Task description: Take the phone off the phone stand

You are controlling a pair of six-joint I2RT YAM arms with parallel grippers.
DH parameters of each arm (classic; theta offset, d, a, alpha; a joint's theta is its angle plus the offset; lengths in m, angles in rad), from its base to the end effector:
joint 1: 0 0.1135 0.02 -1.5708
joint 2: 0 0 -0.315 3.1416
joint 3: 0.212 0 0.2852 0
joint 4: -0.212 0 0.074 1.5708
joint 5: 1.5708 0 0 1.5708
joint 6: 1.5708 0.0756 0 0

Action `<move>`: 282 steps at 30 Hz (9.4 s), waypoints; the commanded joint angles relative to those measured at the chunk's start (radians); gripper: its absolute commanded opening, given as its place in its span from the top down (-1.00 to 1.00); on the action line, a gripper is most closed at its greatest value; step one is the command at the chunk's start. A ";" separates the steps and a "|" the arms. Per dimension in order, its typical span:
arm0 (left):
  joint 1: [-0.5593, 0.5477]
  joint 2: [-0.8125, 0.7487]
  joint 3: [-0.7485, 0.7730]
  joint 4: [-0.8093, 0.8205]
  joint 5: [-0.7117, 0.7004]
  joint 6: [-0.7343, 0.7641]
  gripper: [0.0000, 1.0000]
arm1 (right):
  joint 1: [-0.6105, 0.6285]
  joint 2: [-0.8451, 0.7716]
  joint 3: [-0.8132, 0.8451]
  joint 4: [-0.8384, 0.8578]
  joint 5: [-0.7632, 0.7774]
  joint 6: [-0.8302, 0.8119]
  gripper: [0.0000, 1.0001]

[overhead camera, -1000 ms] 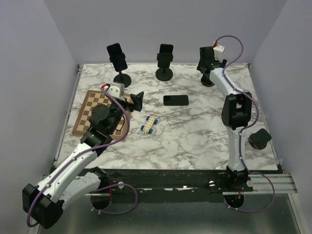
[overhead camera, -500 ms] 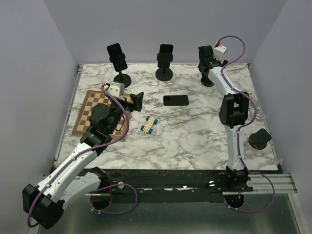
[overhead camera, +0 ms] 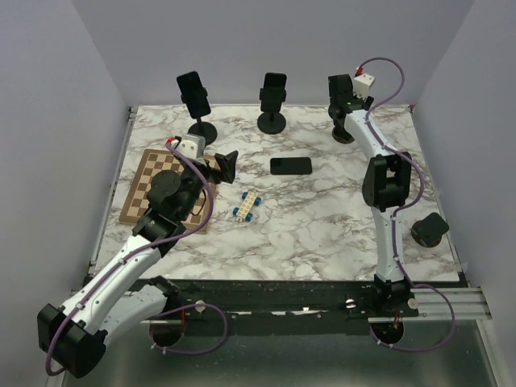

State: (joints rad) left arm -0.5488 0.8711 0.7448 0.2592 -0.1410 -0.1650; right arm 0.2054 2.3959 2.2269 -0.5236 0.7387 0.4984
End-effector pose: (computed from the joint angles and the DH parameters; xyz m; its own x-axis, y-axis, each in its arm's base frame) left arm 0.2178 -0.1207 0.3986 0.0462 -0.2189 -0.9747 0.4108 0.8935 -0.1812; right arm 0.6333 0.0799 0.2565 -0.3786 0.2821 -0.8815 0.6120 0.7908 -0.0098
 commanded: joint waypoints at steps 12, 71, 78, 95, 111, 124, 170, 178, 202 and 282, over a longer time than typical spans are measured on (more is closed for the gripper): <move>0.012 0.004 0.031 -0.005 0.033 -0.030 -0.97 | 0.080 -0.546 -0.268 -0.136 0.163 0.109 0.99; 0.012 -0.066 0.019 0.001 0.015 -0.030 -0.97 | 0.197 -0.424 -0.909 -0.178 -0.791 1.351 0.67; 0.012 -0.068 0.018 0.000 0.015 -0.031 -0.97 | 0.196 -0.388 -0.895 -0.190 -0.768 1.352 0.31; 0.013 -0.085 0.014 0.003 0.008 -0.025 -0.97 | 0.172 -0.309 -0.854 -0.188 -0.743 1.394 -0.14; 0.018 -0.092 0.013 0.005 -0.002 -0.013 -0.97 | 0.176 -0.360 -0.720 -0.276 -0.601 1.069 -1.00; 0.018 -0.109 0.006 0.000 -0.042 0.035 -0.97 | 0.192 -0.882 -1.060 0.098 -0.610 0.160 -1.00; 0.049 -0.092 0.024 -0.013 -0.038 0.012 -0.97 | 0.388 -0.015 -0.290 1.154 -0.106 -0.442 -1.00; 0.063 -0.102 0.022 -0.012 -0.029 -0.004 -0.97 | 0.374 0.060 -0.184 1.157 -0.090 -0.488 -1.00; 0.116 -0.073 0.031 -0.025 0.021 -0.099 -0.97 | 0.335 0.194 0.043 1.003 -0.186 -0.461 -0.35; 0.243 0.664 0.314 0.011 0.378 -0.058 -0.17 | 0.375 -0.117 -0.222 0.373 -1.247 -0.326 0.99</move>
State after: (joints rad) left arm -0.3199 1.4982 1.0161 0.2462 0.2436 -0.2317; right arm 0.5678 2.2238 1.9919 -0.0250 -0.4198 0.1303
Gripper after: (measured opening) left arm 0.583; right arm 0.783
